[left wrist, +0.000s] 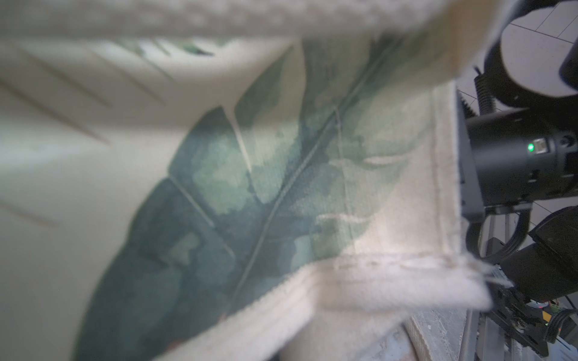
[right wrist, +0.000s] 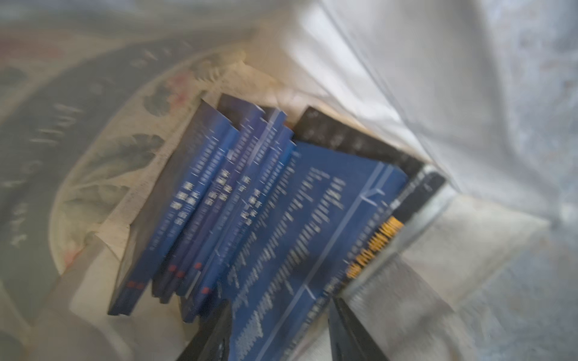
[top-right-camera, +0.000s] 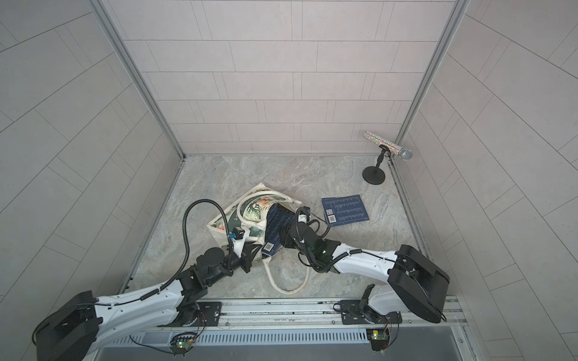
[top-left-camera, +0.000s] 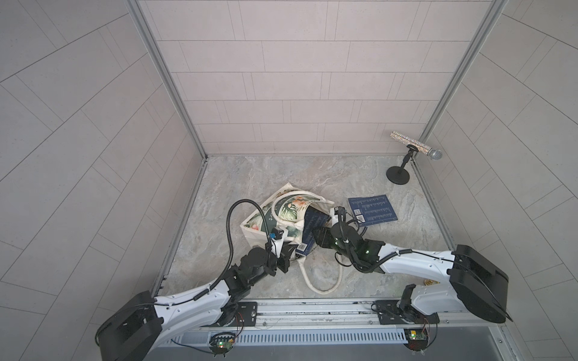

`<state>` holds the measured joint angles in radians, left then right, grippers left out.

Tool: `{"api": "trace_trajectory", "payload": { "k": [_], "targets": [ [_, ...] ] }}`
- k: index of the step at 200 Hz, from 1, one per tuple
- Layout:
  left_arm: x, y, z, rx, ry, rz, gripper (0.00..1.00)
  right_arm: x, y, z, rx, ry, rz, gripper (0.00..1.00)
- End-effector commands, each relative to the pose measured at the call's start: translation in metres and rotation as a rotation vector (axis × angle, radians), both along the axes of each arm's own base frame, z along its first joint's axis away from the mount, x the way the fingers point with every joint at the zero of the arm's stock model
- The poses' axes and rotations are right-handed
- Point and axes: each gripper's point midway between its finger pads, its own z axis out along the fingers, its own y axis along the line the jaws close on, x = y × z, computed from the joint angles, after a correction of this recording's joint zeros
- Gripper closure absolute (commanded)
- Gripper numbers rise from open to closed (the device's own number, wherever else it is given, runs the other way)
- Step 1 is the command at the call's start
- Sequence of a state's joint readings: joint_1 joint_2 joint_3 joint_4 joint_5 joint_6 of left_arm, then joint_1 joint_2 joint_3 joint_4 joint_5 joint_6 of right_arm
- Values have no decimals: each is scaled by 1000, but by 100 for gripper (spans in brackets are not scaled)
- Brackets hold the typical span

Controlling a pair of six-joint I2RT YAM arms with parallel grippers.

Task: Take out the books from the canvas bag
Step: Pick up the book from the canvas bag.

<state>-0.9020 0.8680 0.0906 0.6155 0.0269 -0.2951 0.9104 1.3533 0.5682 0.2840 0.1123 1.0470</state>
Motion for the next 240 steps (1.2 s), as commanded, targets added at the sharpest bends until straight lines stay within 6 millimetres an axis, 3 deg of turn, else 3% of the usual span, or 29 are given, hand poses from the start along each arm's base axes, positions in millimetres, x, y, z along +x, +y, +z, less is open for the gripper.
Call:
{"api": "trace_trajectory", "payload": {
  "k": [1,13,51,95,99,108,141,174,201,221,240],
  "targets": [
    [2,-12,37,-90,-82,-32,100,3,12,1,92,15,-7,47],
    [1,-13,37,-90,-80,-38,100,2,19,0,113,27,12,47],
    [1,-12,37,-90,-83,-35,100,0,14,0,111,13,-12,48],
    [1,-14,35,-85,-75,-44,100,-13,48,11,117,7,105,59],
    [1,-14,35,-85,-76,-44,100,-10,56,24,136,-11,110,59],
    [1,-14,35,-85,-77,-45,100,-11,59,25,130,-14,114,60],
    [1,-13,36,-87,-80,-40,100,-10,64,10,106,9,104,62],
    [1,-13,35,-86,-77,-41,100,0,57,8,50,-24,57,64],
    [1,-13,35,-85,-78,-40,100,9,68,-2,36,-28,78,62],
    [2,-12,36,-84,-79,-35,100,13,68,-2,14,-56,79,77],
    [5,-7,36,-79,-80,-2,100,12,62,15,7,-99,85,90]
  ]
}}
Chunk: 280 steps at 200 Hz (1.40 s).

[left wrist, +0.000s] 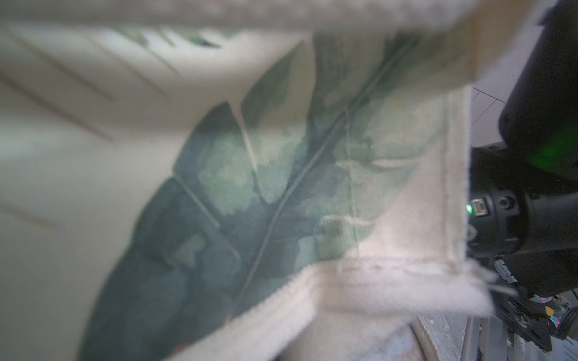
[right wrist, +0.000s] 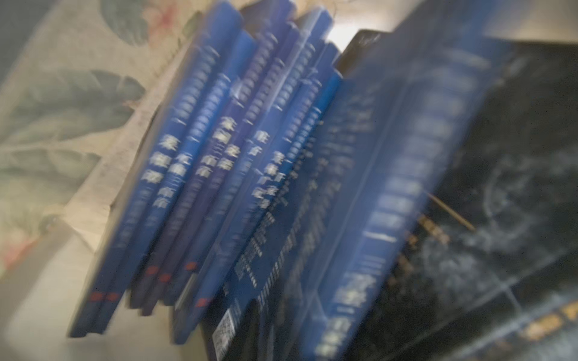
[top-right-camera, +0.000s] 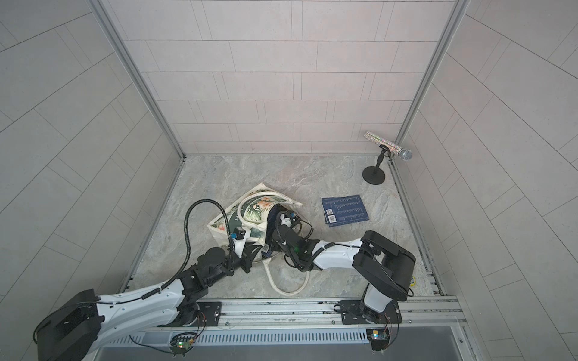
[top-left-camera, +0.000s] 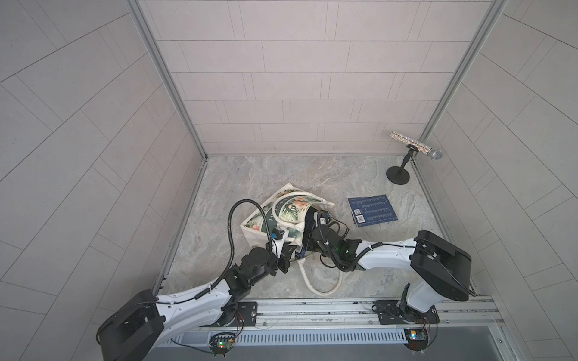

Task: Take out the books from the canvas bag
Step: Pick up the book from the canvas bag, then place the book on the book.

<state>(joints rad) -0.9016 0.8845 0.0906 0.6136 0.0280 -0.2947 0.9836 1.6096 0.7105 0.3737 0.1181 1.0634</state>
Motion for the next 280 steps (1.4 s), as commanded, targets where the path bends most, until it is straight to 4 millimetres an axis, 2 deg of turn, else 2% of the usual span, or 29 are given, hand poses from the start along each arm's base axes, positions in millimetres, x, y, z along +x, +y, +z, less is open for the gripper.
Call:
{"api": "trace_trajectory", "payload": {
  "k": [1,14,36,53,66,70,74,86,117,141,158,180,224,280],
  "targets": [
    [6,-7,41,-92,-91,3,100,6,4,38,21,-120,26,90],
    [12,0,38,-83,-85,54,100,3,-5,54,7,-156,31,100],
    [23,13,35,-76,-72,161,100,-5,-26,81,-18,-216,31,100],
    [32,23,29,-49,-58,240,100,-15,-41,94,-41,-251,54,100],
    [34,24,28,-43,-51,251,100,-22,-53,102,-51,-278,67,100],
    [34,23,28,-43,-50,251,100,-24,-56,110,-39,-293,62,100],
    [35,23,28,-42,-50,254,100,-27,-64,102,-54,-291,55,100],
    [35,23,27,-43,-47,258,100,-31,-80,108,-42,-334,33,100],
    [38,33,31,-49,-65,306,100,-44,-121,143,-19,-474,-22,100],
    [36,39,35,-70,-79,322,100,-42,-175,158,-37,-540,-230,100],
    [33,38,36,-74,-80,301,100,-38,-208,159,-67,-543,-368,100],
    [31,39,43,-89,-104,290,100,-28,-232,146,-29,-496,-503,100],
    [28,37,43,-87,-111,268,100,7,-249,127,83,-398,-623,100],
    [27,36,44,-89,-111,257,100,39,-281,87,189,-335,-800,100]
  ]
}}
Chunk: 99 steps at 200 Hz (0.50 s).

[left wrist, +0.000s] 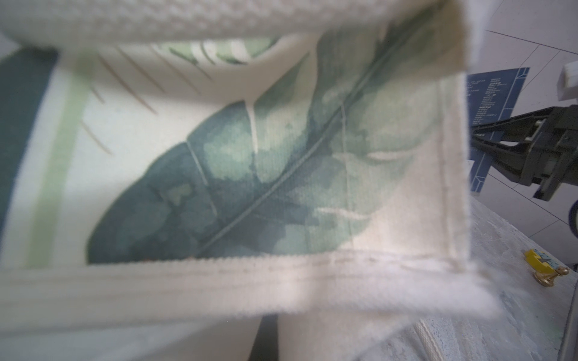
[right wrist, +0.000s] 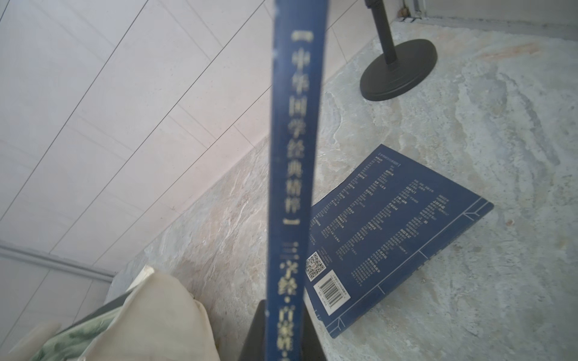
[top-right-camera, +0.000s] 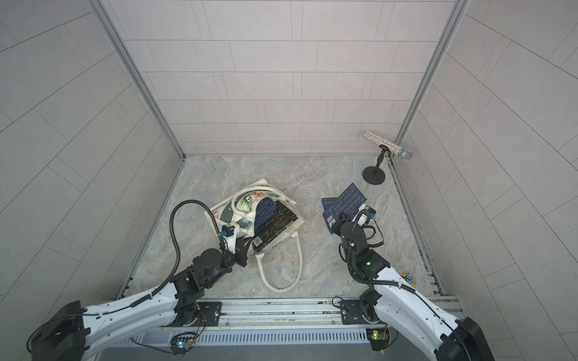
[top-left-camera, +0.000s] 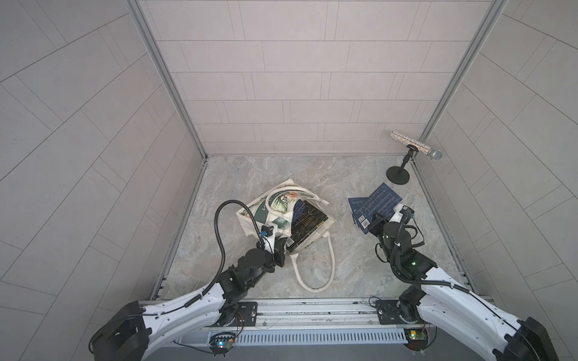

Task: Take out the books from the canvas bag
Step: Place the book on the book.

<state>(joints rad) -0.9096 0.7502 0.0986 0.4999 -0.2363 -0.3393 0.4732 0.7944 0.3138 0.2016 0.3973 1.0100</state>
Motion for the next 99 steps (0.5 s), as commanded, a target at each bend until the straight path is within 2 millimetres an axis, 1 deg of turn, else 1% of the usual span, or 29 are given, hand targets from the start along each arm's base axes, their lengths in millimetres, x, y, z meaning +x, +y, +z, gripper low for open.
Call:
{"api": "trace_trajectory", "payload": {
  "k": [1,8,28,42,57,81,99],
  "targets": [
    [3,-2,27,-65,-76,-3,100,13,-5,8,145,-99,-53,100],
    [3,-3,28,-68,-77,-6,100,16,-10,4,156,-101,-78,100],
    [3,-4,27,-64,-73,-11,100,20,-20,-15,184,-66,-142,100],
    [3,-5,27,-64,-72,-13,100,23,-22,-29,206,-35,-164,100],
    [2,-5,27,-64,-73,-16,100,27,-24,-36,224,-42,-184,100],
    [2,-5,27,-62,-72,-16,100,25,-33,-55,252,7,-266,100],
    [2,-6,27,-62,-71,-18,100,30,-32,-63,255,27,-280,100]
  ]
}}
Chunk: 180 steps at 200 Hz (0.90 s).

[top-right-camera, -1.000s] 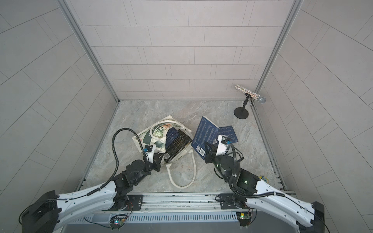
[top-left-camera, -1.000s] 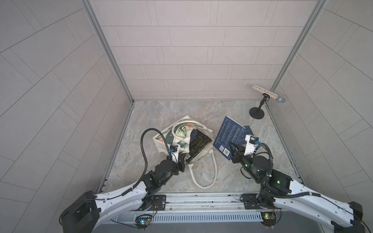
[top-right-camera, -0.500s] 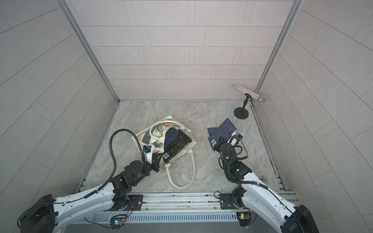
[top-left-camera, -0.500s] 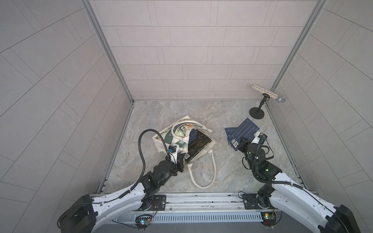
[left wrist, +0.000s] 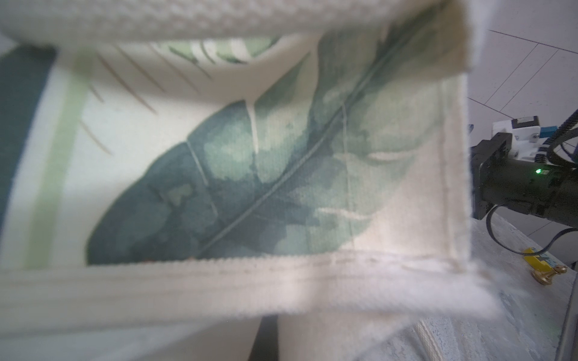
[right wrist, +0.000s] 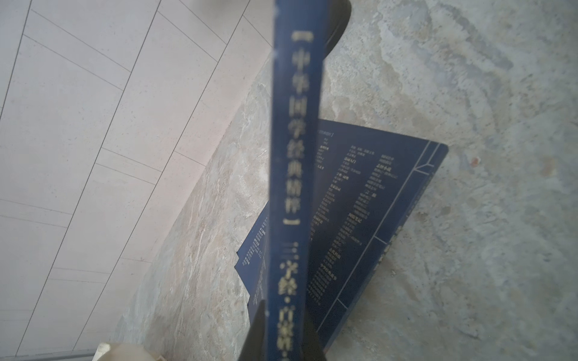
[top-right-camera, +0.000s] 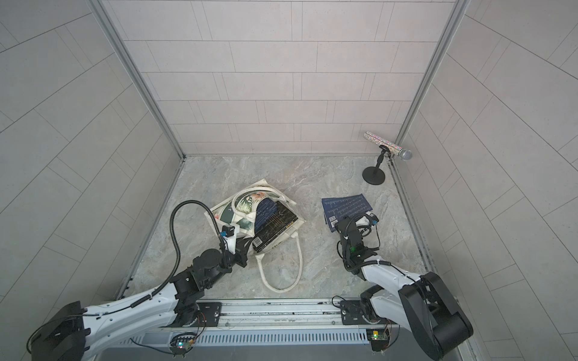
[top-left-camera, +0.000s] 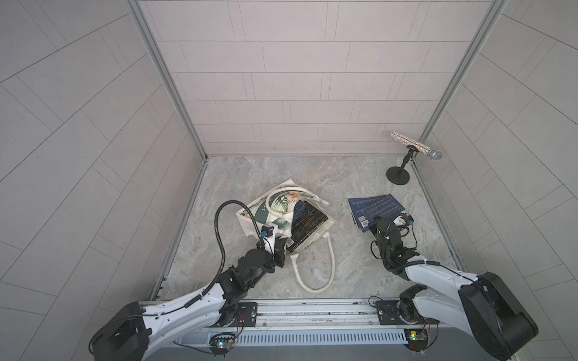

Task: Take out the books from the canvas bag
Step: Place the book on the book.

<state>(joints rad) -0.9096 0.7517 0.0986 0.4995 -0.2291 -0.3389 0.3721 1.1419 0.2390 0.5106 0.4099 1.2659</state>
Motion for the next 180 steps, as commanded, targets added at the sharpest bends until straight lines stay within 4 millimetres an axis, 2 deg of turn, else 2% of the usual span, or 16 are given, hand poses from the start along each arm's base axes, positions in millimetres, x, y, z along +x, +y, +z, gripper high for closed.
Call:
{"api": "trace_trajectory", "payload": {
  "k": [1,34,48,58,82,106,126,157,180],
  "targets": [
    [3,-5,27,-63,-73,-11,100,8,-6,3,62,-40,-84,100],
    [3,-6,27,-61,-72,-15,100,20,-5,-15,119,-26,-105,96],
    [3,-5,27,-60,-72,-15,100,24,-2,-23,140,-12,-100,90],
    [3,-6,27,-60,-71,-17,100,26,0,-29,165,-7,-102,81],
    [2,-7,26,-57,-67,-22,100,34,7,-29,204,-43,-77,71],
    [2,-9,27,-58,-67,-33,100,28,5,-32,196,1,-86,55],
    [2,-10,26,-56,-63,-35,100,19,-1,-32,183,25,-105,46],
    [1,-13,25,-53,-58,-53,100,6,-7,-24,127,93,-110,24],
    [0,-15,26,-53,-59,-64,100,1,-4,-17,117,116,-75,14]
  ]
}}
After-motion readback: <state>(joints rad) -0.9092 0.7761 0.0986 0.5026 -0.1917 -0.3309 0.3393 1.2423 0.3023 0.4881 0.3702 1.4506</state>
